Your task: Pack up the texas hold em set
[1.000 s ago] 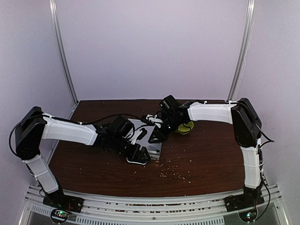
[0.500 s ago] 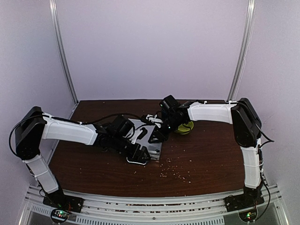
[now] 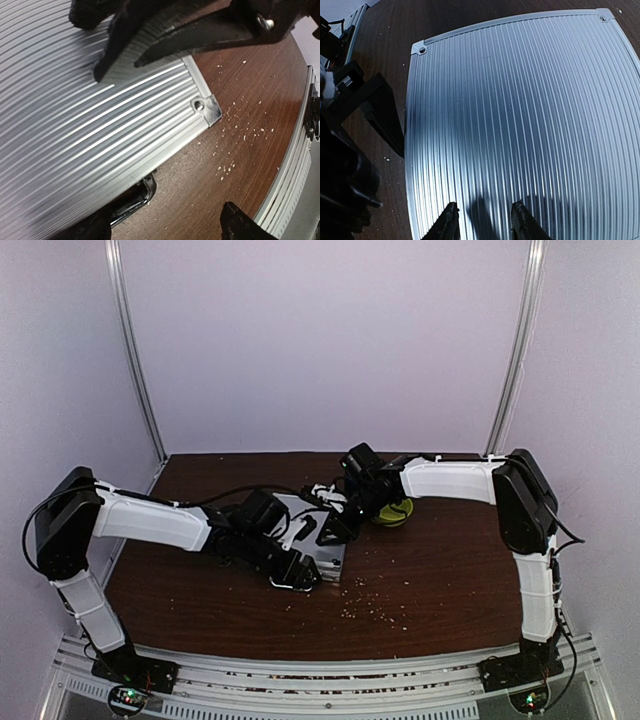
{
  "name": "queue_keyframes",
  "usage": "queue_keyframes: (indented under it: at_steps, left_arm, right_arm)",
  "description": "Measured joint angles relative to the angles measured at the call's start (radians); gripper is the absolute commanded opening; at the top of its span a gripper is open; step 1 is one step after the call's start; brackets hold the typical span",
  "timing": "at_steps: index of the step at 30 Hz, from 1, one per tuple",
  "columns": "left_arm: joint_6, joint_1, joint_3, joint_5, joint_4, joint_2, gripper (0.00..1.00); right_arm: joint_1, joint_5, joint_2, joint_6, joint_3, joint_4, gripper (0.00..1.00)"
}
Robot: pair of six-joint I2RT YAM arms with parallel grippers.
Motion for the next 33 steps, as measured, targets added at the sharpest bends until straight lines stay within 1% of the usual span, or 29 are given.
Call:
queue_keyframes:
  at_steps: [12, 20, 27, 33]
  left_arm:
    - [0.029, -0.013, -0.016, -0.010, 0.030, 0.020, 0.75]
    - [0.058, -0.019, -0.044, -0.042, 0.059, 0.011, 0.69]
    - [0.086, -0.011, -0.074, -0.071, 0.043, -0.001, 0.58]
    - [0.103, 0.006, -0.089, -0.114, 0.004, -0.005, 0.58]
  right_arm:
    - [0.000, -0.006, 0.006, 0.000, 0.005, 0.002, 0.37]
    - [0.000, -0.008, 0.009, 0.000, 0.007, 0.003, 0.37]
    - [0.000, -0.013, 0.013, 0.000, 0.013, 0.002, 0.37]
    - [0.000, -0.014, 0.014, 0.000, 0.013, 0.002, 0.37]
